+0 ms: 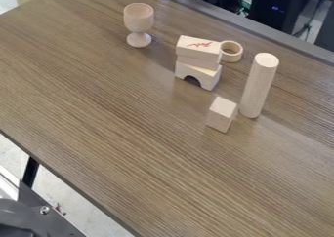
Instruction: Put the ball in the cup
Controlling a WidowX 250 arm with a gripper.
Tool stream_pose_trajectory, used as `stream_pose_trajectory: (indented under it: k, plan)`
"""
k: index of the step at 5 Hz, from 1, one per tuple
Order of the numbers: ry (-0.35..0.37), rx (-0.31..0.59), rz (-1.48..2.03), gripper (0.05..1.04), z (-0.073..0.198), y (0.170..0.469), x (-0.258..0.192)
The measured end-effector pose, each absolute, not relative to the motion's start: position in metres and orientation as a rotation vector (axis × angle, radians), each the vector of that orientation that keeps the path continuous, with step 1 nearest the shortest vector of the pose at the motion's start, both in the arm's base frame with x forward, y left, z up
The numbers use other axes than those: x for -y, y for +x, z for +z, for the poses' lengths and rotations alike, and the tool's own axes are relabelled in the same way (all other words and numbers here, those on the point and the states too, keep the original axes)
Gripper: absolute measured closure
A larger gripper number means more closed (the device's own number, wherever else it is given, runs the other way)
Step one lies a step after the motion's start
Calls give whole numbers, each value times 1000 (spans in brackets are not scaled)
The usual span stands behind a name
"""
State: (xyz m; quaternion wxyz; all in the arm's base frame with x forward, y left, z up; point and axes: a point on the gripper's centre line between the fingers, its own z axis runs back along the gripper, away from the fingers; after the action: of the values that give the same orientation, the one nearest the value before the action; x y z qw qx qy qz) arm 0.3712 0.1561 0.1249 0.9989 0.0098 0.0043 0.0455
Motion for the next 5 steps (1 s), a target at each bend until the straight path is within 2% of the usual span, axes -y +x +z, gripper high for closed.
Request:
stream_pose_trajectory:
  k: [5]
  plan:
    - [17,-35,66,351,111,383,-149]
